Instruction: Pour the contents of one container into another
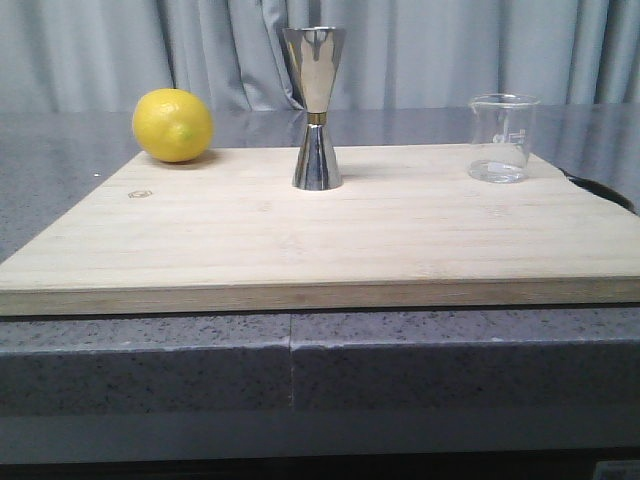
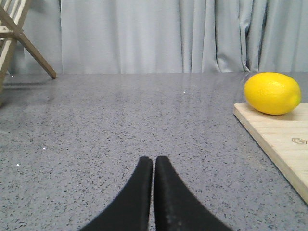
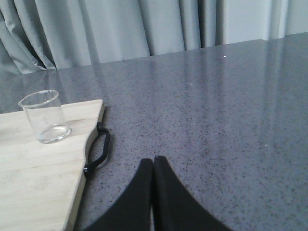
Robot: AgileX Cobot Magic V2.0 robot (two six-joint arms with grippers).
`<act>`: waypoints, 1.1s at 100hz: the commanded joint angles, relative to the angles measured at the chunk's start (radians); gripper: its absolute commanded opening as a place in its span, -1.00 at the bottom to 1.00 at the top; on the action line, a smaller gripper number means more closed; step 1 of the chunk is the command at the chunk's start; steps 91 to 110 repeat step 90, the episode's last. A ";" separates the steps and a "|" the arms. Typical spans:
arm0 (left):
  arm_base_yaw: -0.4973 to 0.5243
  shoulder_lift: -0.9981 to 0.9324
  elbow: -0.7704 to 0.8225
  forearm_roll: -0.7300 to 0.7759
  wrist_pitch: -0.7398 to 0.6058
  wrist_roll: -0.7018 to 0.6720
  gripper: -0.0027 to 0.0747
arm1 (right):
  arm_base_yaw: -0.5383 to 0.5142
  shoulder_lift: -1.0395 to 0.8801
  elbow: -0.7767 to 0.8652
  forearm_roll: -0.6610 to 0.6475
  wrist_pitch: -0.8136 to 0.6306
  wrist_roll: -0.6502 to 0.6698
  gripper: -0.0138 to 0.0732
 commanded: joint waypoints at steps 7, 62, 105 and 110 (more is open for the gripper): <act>0.003 -0.023 0.020 -0.008 -0.078 -0.001 -0.99 | -0.005 -0.045 0.092 0.002 -0.200 0.002 -0.84; 0.003 -0.023 0.020 -0.008 -0.078 -0.001 -0.99 | -0.005 -0.047 0.139 0.002 -0.270 0.002 -0.84; 0.003 -0.023 0.020 -0.008 -0.078 -0.001 -0.99 | -0.005 -0.047 0.139 0.002 -0.270 0.002 -0.84; 0.003 -0.023 0.020 -0.008 -0.078 -0.001 -0.99 | -0.005 -0.047 0.139 0.002 -0.270 0.002 -0.84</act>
